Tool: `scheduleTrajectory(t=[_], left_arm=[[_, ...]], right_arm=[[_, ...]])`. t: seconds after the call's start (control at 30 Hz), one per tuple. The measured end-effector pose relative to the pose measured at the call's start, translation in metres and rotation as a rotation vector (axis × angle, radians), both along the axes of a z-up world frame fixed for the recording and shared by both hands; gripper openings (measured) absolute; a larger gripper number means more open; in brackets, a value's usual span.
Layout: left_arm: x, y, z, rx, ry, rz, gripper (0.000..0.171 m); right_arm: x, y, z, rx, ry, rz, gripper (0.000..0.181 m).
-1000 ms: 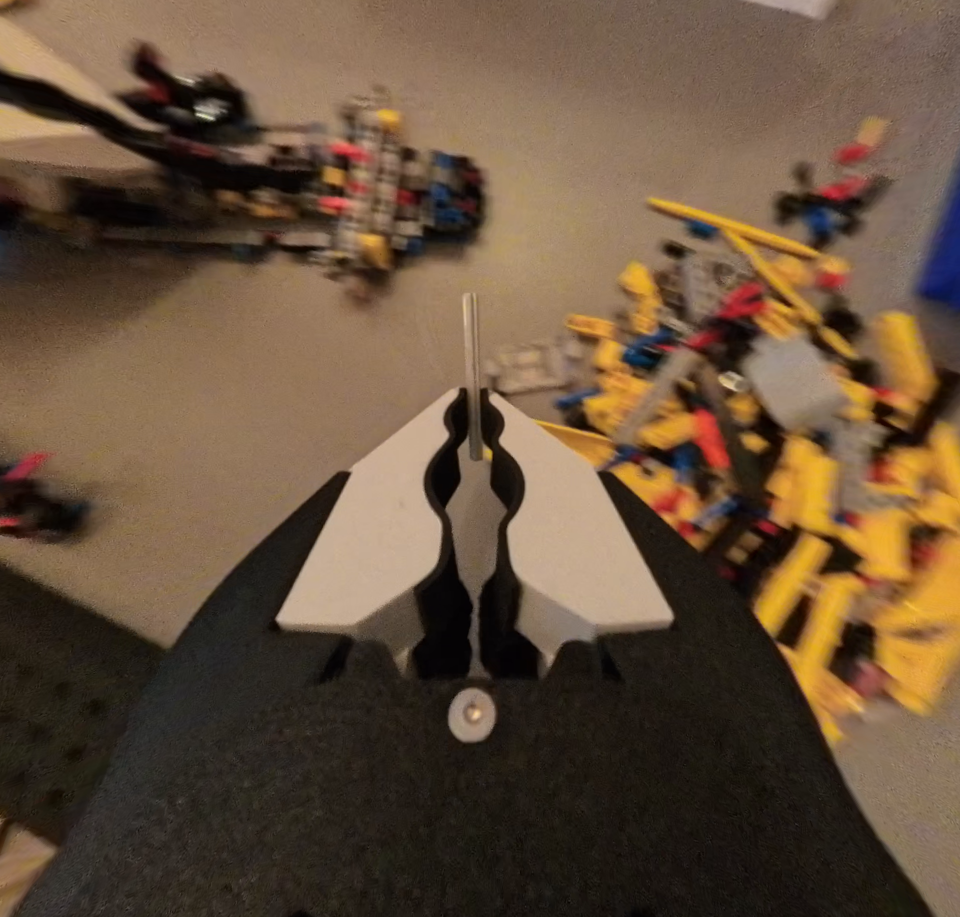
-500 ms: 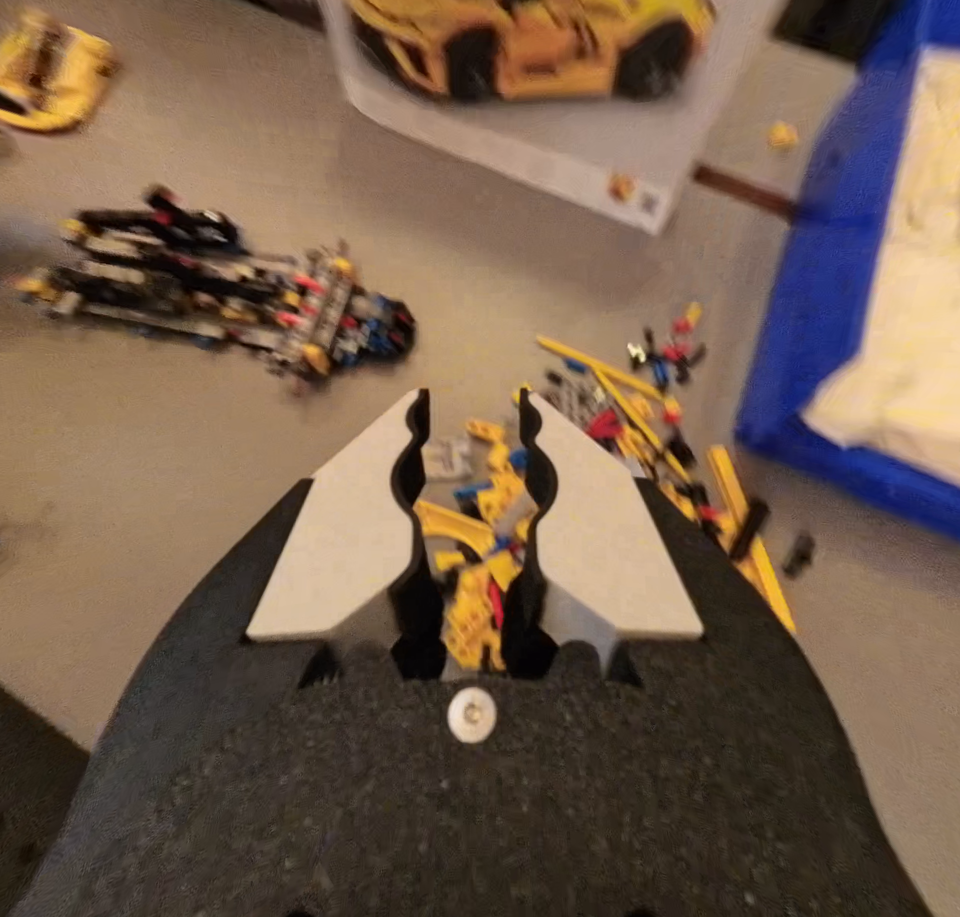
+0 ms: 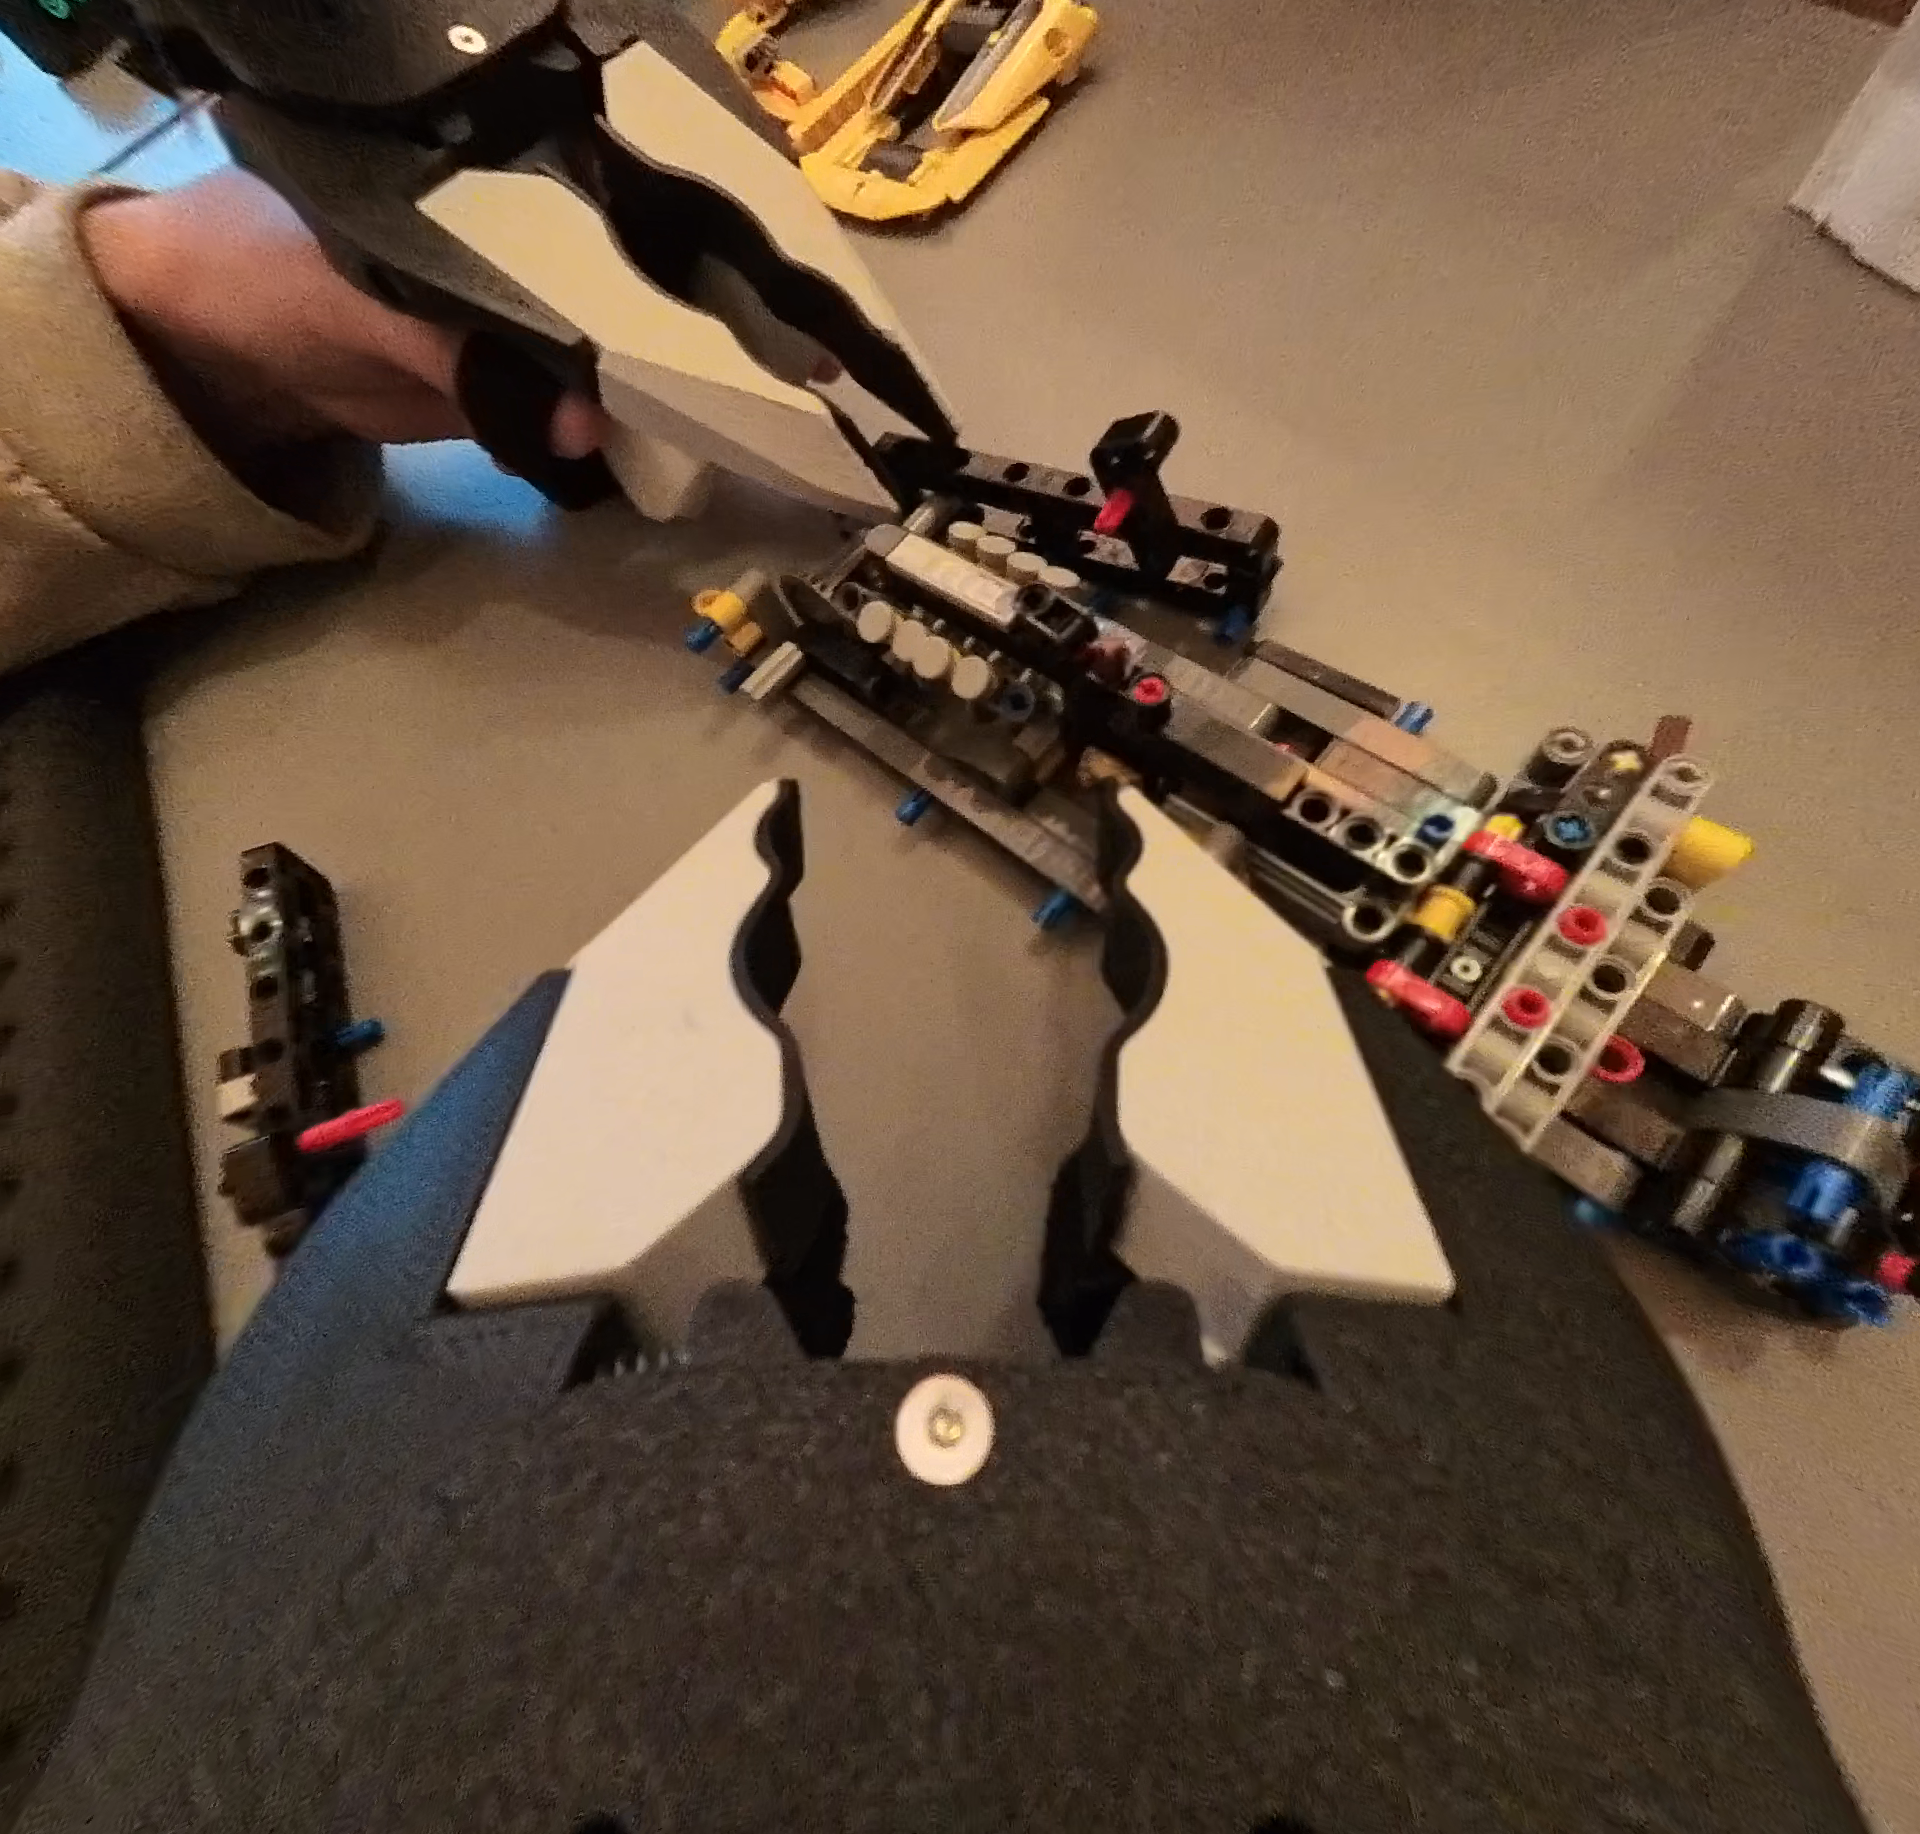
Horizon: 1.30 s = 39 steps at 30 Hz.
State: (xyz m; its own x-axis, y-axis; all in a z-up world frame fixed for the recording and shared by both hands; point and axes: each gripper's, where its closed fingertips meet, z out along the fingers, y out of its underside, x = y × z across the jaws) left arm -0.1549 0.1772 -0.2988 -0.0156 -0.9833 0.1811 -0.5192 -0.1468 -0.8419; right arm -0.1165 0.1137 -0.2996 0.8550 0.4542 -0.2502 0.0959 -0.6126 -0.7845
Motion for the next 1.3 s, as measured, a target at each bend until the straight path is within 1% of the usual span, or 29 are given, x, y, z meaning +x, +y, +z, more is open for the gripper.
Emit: scheduleTrajectory(t=[0.03,0.1,0.13,0.17,0.23,0.27,0.3,0.33,0.37,0.4,0.43,0.5,0.53,0.57,0.63,0.7,0.77,0.83,0.93,0.97,1.03,1.07,1.1,1.13,1.17,1.23,1.3], left_arm=[[-0.001,-0.001,0.000,-0.003,0.002,-0.006,0.023],[-0.004,-0.012,0.000,-0.055,0.014,-0.053,0.016],[-0.006,-0.020,0.000,-0.094,0.022,-0.091,0.015],[-0.009,-0.031,0.001,-0.133,0.029,-0.144,0.013],[-0.013,-0.063,0.003,-0.228,0.041,-0.291,0.007],[-0.012,-0.076,0.003,-0.256,0.043,-0.338,0.006],[-0.012,-0.085,0.001,-0.249,0.059,-0.370,0.006],[-0.013,-0.088,-0.003,-0.209,0.085,-0.384,0.007],[-0.013,-0.085,-0.003,-0.165,0.091,-0.385,0.008],[-0.014,-0.082,0.001,-0.133,0.072,-0.387,0.008],[-0.015,-0.076,0.007,-0.109,0.036,-0.376,0.008],[-0.012,-0.054,0.019,-0.022,-0.043,-0.301,0.008],[-0.009,-0.042,0.023,0.042,-0.085,-0.254,0.011],[-0.006,-0.032,0.029,0.095,-0.134,-0.203,0.017],[0.000,-0.030,0.040,0.132,-0.230,-0.169,0.023],[0.006,-0.032,0.038,0.185,-0.231,-0.150,0.024],[0.009,-0.039,0.028,0.227,-0.186,-0.176,0.026],[0.010,-0.046,0.018,0.225,-0.137,-0.201,0.027],[0.011,-0.055,0.005,0.217,-0.053,-0.231,0.031],[0.011,-0.054,0.004,0.240,-0.029,-0.224,0.032],[0.008,-0.050,0.015,0.337,-0.043,-0.199,0.032],[0.005,-0.056,0.023,0.381,-0.061,-0.228,0.032],[0.000,-0.068,0.025,0.407,-0.062,-0.295,0.031],[-0.005,-0.084,0.022,0.425,-0.050,-0.380,0.032],[-0.007,-0.096,0.019,0.459,-0.046,-0.436,0.032],[-0.004,-0.111,0.012,0.542,-0.050,-0.500,0.032],[0.003,-0.110,0.006,0.616,-0.012,-0.515,0.032]], right_arm=[[0.000,0.004,-0.001,0.017,-0.020,-0.001,0.061],[-0.009,0.005,-0.003,0.018,-0.019,0.044,0.053],[-0.009,0.007,-0.004,0.013,-0.033,0.036,0.055],[-0.007,0.009,-0.004,0.019,-0.057,0.031,0.059],[-0.006,0.012,-0.004,0.034,-0.077,0.032,0.068],[-0.008,0.014,-0.003,0.039,-0.057,0.035,0.071],[-0.009,0.014,-0.003,0.037,-0.038,0.046,0.070],[-0.009,0.013,-0.004,0.027,-0.038,0.055,0.065],[-0.006,0.012,-0.005,0.020,-0.045,0.053,0.064],[-0.003,0.011,-0.004,0.023,-0.048,0.048,0.062],[-0.001,0.010,-0.001,0.033,-0.042,0.048,0.057],[0.000,0.009,0.008,0.061,-0.011,0.043,0.052],[0.001,0.009,0.012,0.075,0.002,0.035,0.050],[0.002,0.009,0.015,0.087,0.008,0.028,0.047],[0.003,0.012,0.019,0.111,0.000,0.010,0.042],[0.003,0.014,0.018,0.125,-0.046,-0.006,0.039],[0.004,0.016,0.013,0.114,-0.118,-0.031,0.039],[0.004,0.016,0.008,0.101,-0.171,-0.041,0.040],[0.004,0.012,-0.001,0.028,-0.175,-0.055,0.041],[0.005,0.012,0.000,0.020,-0.152,-0.068,0.041],[0.008,0.011,0.001,0.020,-0.143,-0.076,0.041],[0.010,0.010,0.002,0.026,-0.144,-0.077,0.041],[0.010,0.008,0.003,0.025,-0.141,-0.073,0.040],[0.009,0.004,0.003,0.016,-0.136,-0.063,0.039],[0.009,0.000,0.002,-0.002,-0.132,-0.057,0.041],[0.009,-0.015,-0.007,-0.088,-0.136,-0.039,0.056],[0.015,-0.022,-0.016,-0.137,-0.183,-0.061,0.058]])
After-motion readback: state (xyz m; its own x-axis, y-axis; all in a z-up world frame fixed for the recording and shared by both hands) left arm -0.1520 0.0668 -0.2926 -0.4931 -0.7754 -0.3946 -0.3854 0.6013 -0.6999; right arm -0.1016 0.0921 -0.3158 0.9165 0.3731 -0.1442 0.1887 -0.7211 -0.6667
